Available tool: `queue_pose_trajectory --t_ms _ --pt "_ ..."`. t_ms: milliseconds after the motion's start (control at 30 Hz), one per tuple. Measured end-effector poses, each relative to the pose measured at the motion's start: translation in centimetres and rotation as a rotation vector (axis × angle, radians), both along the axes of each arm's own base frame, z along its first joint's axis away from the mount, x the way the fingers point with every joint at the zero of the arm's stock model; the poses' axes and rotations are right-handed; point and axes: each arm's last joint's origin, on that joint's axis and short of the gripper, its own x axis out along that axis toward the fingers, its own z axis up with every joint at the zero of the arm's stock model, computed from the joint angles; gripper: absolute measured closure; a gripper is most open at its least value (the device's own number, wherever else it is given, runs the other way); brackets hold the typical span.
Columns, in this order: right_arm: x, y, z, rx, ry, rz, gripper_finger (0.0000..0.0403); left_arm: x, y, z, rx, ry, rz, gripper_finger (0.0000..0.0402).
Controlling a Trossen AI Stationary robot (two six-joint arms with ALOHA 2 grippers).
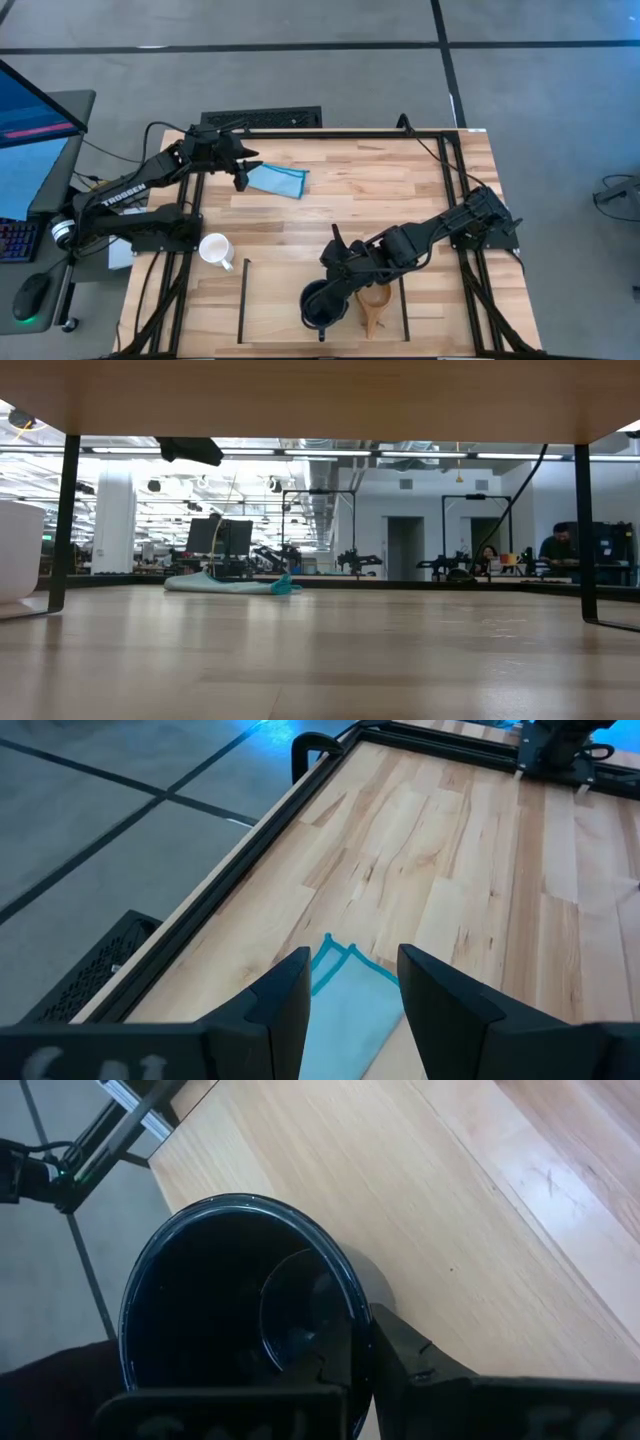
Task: Stack small to large cups/mugs on shelf
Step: Put the dark blue mug on the shelf
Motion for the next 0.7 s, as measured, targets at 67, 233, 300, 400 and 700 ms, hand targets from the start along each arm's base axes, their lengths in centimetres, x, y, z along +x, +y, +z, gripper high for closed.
queue_pose_trajectory --t_ms 67,233,300,400,700 --pt "0.0 0.0 0.0 0.0 -0.001 0.0 0.0374 -0.01 -0.01 -0.03 -0.002 0.003 0.0 0.0259" --pt "0.01 -0.01 0.0 0.004 0.001 -0.006 0.0362 -0.01 -0.01 -0.03 -0.002 0.003 0.0 0.0259" --pt "0.0 0.0 0.0 0.005 0.001 -0.007 0.0362 -0.01 -0.01 -0.03 -0.002 0.003 0.0 0.0259" --pt "0.0 0.0 0.0 0.005 0.001 -0.007 0.0365 -0.01 -0.01 -0.03 -0.002 0.003 0.0 0.0259" --pt "-0.01 0.0 0.02 0.001 0.0 -0.001 0.0354 -0.01 -0.01 -0.03 -0.002 0.002 -0.001 0.0259"
